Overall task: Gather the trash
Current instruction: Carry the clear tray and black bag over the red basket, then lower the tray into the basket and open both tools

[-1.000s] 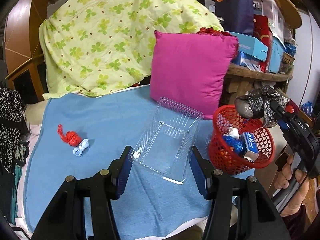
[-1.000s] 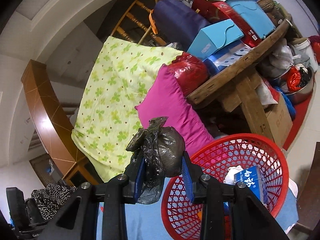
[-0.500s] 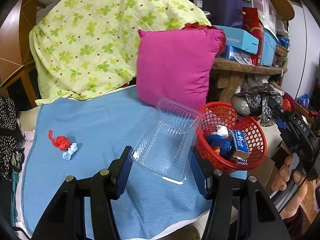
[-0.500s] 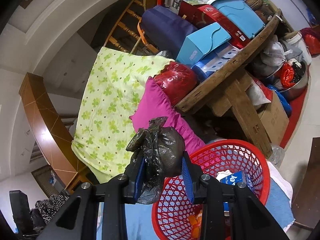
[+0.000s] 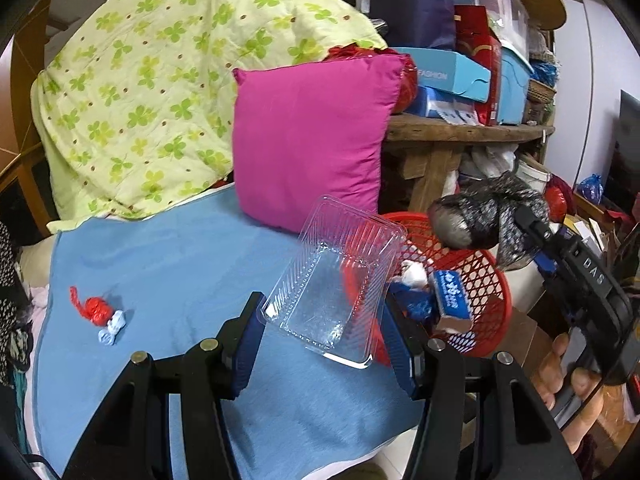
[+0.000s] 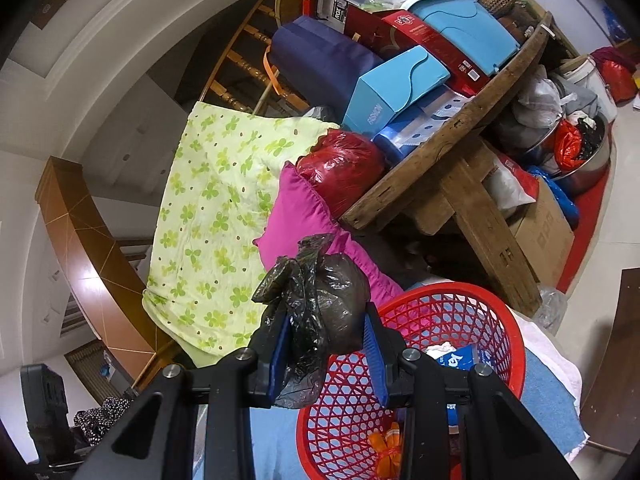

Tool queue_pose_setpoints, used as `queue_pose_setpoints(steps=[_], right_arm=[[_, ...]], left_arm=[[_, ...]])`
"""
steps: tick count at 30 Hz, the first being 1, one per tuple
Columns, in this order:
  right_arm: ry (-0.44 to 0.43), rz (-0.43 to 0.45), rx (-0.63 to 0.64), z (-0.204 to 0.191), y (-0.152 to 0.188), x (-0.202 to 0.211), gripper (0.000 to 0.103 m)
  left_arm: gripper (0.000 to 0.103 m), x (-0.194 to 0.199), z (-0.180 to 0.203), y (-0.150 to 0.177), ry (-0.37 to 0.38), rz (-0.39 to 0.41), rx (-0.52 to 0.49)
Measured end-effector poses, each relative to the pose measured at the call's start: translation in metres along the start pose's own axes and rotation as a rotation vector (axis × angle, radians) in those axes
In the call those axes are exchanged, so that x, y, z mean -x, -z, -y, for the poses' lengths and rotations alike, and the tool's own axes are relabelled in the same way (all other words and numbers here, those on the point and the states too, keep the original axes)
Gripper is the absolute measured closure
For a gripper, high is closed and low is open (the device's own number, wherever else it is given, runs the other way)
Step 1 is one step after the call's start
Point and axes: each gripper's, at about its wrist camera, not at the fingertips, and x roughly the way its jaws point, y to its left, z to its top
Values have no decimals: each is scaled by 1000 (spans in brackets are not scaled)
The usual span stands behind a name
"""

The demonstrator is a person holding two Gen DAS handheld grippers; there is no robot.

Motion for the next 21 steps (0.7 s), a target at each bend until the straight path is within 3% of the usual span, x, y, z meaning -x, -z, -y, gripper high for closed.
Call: queue_pose_setpoints(steps=[21], right_arm=[[74, 48, -70, 26, -6, 15, 67]], left_arm=[[44, -25, 29, -13, 78, 5, -28]])
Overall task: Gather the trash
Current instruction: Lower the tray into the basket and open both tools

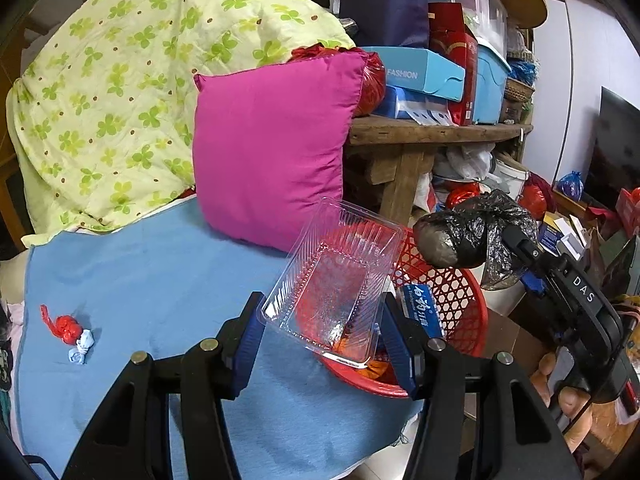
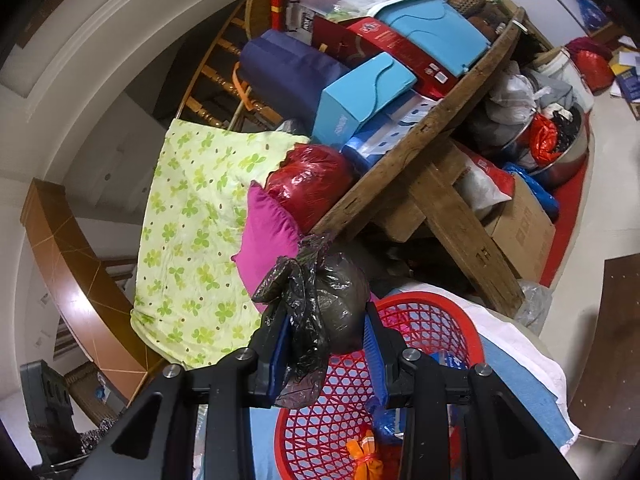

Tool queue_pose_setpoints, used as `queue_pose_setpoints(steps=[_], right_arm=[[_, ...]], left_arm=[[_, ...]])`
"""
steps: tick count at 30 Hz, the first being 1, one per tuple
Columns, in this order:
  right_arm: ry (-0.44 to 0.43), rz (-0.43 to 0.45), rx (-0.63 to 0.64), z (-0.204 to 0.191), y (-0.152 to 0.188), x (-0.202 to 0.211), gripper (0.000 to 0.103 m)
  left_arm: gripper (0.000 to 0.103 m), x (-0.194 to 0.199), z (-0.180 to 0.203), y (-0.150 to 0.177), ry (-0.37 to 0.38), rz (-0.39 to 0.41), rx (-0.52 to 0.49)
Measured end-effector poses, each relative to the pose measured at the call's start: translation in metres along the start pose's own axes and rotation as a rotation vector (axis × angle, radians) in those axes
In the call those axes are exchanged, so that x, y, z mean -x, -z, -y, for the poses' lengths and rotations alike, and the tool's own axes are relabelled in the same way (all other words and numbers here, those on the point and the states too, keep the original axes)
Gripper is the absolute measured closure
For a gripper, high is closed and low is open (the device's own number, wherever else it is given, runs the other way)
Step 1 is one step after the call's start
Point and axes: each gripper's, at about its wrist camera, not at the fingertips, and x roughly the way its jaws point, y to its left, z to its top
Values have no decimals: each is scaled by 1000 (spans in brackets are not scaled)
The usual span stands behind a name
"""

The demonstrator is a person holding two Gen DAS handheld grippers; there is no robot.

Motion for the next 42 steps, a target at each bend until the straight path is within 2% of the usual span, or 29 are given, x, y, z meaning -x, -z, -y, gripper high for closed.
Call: queue_pose_setpoints(steps=[30, 42], right_arm=[[61, 90, -57, 21, -14, 19, 67], [74, 85, -42, 17, -11, 15, 67]], left_arm=[[43, -41, 37, 8, 84, -63, -32], [41, -50, 42, 14, 118, -76, -30]])
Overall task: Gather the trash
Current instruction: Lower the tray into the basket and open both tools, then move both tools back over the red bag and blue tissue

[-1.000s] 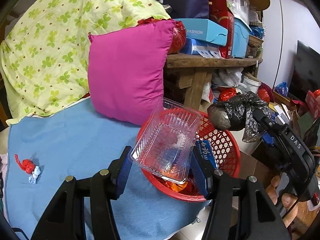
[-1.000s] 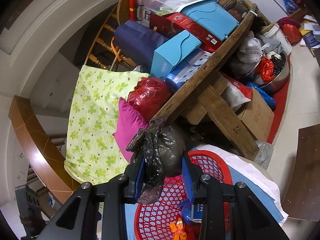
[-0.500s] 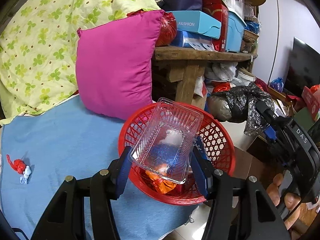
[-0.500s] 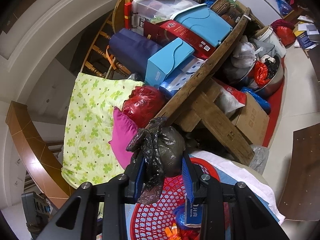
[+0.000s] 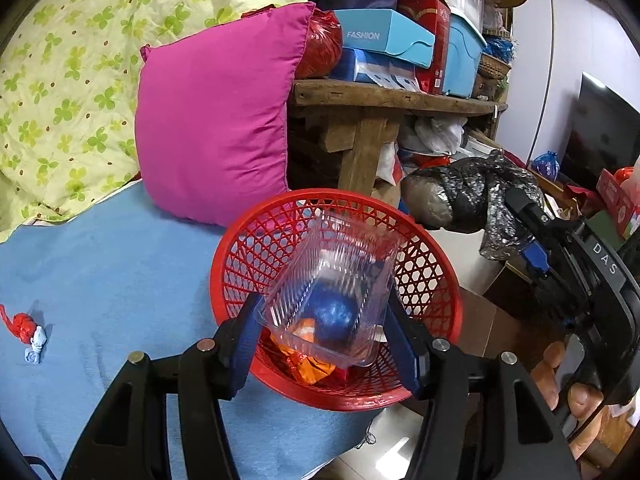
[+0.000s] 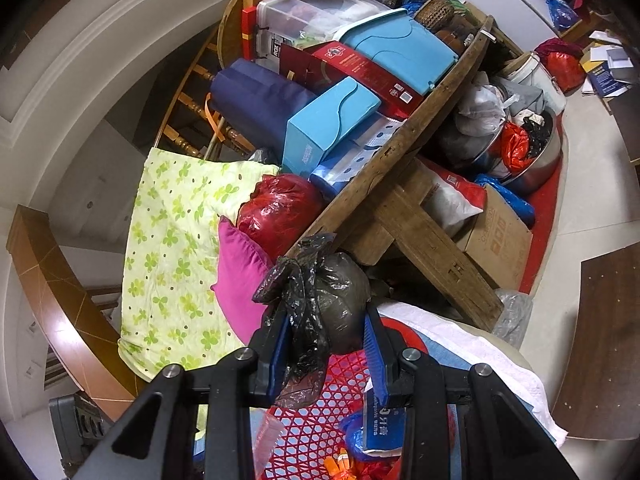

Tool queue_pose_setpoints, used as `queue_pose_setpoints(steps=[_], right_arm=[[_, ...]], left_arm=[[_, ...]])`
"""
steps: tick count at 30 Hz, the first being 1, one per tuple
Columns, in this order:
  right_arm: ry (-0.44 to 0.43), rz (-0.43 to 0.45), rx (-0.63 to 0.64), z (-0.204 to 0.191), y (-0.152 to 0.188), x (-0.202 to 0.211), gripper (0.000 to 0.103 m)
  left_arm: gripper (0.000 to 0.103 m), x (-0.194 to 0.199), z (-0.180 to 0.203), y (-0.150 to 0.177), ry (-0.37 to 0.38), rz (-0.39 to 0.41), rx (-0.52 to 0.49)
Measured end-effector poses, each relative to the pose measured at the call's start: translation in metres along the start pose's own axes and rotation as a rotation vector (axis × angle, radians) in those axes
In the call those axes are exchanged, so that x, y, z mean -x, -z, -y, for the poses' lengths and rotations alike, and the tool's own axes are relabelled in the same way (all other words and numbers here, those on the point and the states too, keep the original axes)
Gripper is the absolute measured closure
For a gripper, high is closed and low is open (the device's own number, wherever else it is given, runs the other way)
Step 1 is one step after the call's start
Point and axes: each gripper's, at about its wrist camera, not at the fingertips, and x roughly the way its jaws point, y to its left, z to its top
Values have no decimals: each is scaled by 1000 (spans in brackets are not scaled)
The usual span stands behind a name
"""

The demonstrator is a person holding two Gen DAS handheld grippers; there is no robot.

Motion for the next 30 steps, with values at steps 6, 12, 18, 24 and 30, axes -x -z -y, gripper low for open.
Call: queue_pose_setpoints(steps=[6, 12, 18, 24, 30], right_arm=[[-6, -24, 33, -11, 6, -9, 66], [-7, -41, 90, -30, 16, -17, 64], [8, -43, 205, -56, 30, -23, 64], [18, -114, 267, -75, 49, -38, 30], [-29, -85, 308, -98, 63, -37, 30]], left_arm=[[39, 8, -7, 1, 12, 24, 4], [36, 21, -25, 6, 8, 41, 31], [34, 38, -64, 26, -27, 30, 106], [33, 51, -103, 43, -98, 26, 180], [31, 66, -129, 55, -125, 43, 232]])
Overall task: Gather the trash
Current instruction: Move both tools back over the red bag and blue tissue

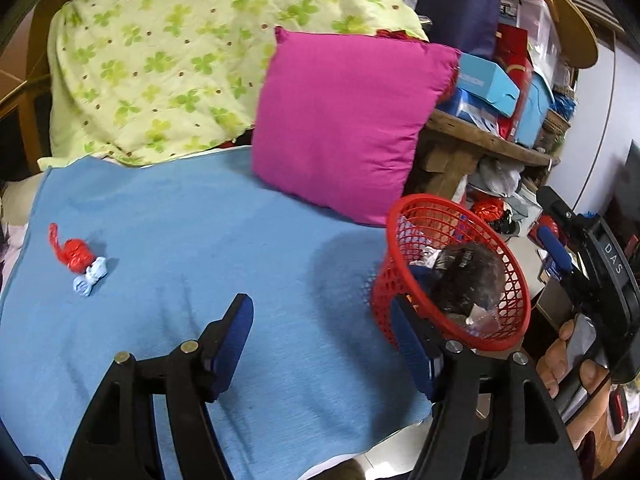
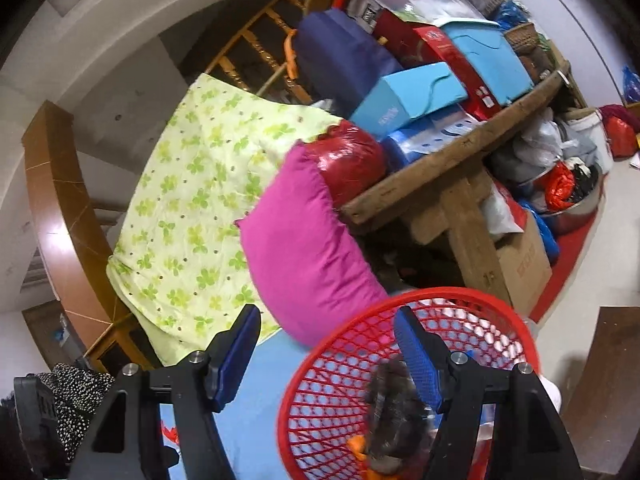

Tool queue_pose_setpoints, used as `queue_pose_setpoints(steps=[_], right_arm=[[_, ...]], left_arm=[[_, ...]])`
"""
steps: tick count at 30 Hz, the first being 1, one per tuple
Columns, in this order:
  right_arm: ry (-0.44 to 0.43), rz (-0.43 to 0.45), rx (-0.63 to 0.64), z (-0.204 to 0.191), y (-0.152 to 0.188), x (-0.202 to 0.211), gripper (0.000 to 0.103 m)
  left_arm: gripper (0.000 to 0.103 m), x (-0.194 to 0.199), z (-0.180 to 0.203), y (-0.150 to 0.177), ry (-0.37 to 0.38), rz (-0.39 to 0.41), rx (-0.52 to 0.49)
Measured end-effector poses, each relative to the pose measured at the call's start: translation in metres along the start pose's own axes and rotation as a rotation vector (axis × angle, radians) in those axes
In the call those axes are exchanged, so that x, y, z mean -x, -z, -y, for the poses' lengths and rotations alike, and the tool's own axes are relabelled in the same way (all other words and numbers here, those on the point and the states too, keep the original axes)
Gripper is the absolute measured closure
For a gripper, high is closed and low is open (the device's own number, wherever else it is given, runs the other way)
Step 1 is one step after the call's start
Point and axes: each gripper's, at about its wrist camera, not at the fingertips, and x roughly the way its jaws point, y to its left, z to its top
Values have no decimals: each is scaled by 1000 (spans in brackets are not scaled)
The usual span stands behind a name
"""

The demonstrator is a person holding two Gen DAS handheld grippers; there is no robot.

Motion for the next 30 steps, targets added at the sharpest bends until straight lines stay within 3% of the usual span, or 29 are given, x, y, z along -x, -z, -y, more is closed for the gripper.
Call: queue_pose_setpoints(steps=[12, 23, 30], right_arm=[[-140, -18, 192, -97, 41, -17, 30], [-196, -138, 255, -160, 88, -53, 30], [-223, -238, 330, -202, 128, -73, 30]], left_arm=[[31, 22, -60, 14, -64, 19, 81], [31, 44, -148, 36, -159, 47, 218], [31, 53, -219, 63, -272, 65, 285]])
